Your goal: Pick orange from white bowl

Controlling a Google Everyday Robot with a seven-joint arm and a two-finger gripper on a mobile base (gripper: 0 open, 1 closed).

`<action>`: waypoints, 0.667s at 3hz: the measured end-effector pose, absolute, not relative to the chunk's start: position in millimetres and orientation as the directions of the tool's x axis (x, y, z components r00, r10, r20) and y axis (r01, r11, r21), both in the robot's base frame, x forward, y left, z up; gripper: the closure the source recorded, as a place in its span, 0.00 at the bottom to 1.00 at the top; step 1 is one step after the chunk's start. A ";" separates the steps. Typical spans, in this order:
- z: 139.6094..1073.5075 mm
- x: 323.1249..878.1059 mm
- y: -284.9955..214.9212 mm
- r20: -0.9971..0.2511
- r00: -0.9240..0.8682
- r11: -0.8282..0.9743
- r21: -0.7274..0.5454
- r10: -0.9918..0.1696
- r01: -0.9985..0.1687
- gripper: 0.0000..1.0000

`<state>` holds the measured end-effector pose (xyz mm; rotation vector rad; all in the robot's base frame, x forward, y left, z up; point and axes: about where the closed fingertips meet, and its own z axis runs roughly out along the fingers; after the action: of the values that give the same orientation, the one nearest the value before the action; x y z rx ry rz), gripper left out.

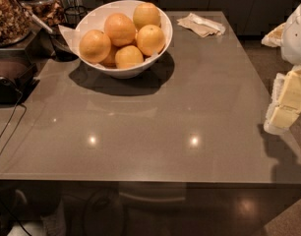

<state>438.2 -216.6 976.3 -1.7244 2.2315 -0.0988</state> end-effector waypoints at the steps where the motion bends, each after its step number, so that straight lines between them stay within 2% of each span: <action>1: 976.3 438.2 -216.6 -0.207 -0.221 0.270 -0.246 -0.953 -0.931 0.00; 2: 975.4 458.6 -205.3 -0.206 -0.263 0.302 -0.192 -0.943 -0.934 0.00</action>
Offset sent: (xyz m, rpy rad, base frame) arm 0.0575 0.0328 -0.0052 0.0351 0.1945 -0.0978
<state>458.6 -205.3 975.4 -1.7046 2.2930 -0.0460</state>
